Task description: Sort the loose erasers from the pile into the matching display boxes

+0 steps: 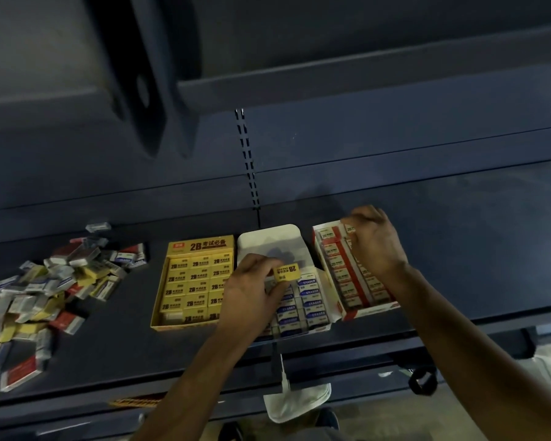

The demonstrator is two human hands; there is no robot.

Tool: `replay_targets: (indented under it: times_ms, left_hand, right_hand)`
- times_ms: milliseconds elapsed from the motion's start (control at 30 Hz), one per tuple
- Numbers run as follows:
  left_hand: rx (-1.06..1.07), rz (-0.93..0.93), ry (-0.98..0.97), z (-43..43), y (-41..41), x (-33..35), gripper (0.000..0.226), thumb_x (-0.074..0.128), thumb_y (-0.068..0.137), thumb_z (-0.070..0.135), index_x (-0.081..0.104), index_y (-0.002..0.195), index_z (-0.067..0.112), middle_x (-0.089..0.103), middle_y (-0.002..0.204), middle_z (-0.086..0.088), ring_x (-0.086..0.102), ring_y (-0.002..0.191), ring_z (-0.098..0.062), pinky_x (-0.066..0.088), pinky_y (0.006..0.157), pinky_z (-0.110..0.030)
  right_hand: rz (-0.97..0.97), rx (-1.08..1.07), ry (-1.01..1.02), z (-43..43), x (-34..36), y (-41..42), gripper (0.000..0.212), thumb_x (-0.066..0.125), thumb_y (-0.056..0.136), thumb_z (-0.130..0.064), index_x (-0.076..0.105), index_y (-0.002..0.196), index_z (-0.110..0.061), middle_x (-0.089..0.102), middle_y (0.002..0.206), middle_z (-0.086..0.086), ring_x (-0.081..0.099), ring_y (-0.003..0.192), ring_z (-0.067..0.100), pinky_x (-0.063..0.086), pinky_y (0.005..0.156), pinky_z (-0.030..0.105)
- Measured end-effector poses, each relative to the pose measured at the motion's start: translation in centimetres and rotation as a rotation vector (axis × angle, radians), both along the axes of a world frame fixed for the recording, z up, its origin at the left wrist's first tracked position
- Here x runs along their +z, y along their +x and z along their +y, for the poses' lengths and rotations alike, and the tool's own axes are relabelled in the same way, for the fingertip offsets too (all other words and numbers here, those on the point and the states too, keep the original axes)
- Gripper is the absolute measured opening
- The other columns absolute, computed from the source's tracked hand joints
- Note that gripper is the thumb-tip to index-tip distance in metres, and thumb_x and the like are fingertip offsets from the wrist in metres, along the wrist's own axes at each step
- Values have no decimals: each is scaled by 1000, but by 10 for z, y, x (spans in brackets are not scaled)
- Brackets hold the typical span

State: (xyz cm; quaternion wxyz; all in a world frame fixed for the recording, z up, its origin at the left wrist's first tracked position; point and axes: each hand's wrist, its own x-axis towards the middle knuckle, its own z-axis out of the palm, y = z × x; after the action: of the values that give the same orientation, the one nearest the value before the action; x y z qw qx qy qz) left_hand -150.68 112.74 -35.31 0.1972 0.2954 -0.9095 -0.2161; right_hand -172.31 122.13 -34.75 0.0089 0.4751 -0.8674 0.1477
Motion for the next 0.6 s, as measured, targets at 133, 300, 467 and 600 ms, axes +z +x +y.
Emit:
replay_targets:
  times_ms: [133,300,467,600]
  left_hand:
    - [-10,-16,29,0,1,-1,25,73,79,22,67,103,20,59,102,4,52,83,1,31,72,3]
    - [-16,-8,39,-1,3,-1,25,71,81,24,67,105,19,58,105,5,52,86,0,32,73,3]
    - [30,10,23,-8,8,-6,24,73,79,26,68,102,19,61,102,4,56,85,-3,34,73,-1]
    - [73,56,-12,-15,13,-4,23,74,78,25,68,99,16,64,97,1,61,81,-11,45,71,-19]
  right_hand:
    - [-14,-25,-22,1,-1,0,14,55,90,-13,59,103,-9,55,108,7,45,106,20,39,83,25]
    - [36,-8,9,2,-3,1,16,54,92,-16,61,105,-10,58,108,6,44,110,21,39,89,26]
    - [83,-46,20,-5,-2,11,14,55,91,-17,63,100,-11,61,102,6,49,104,22,43,85,28]
    - [57,25,-63,-20,-4,40,14,53,88,-14,64,96,-13,63,95,6,57,94,25,43,77,29]
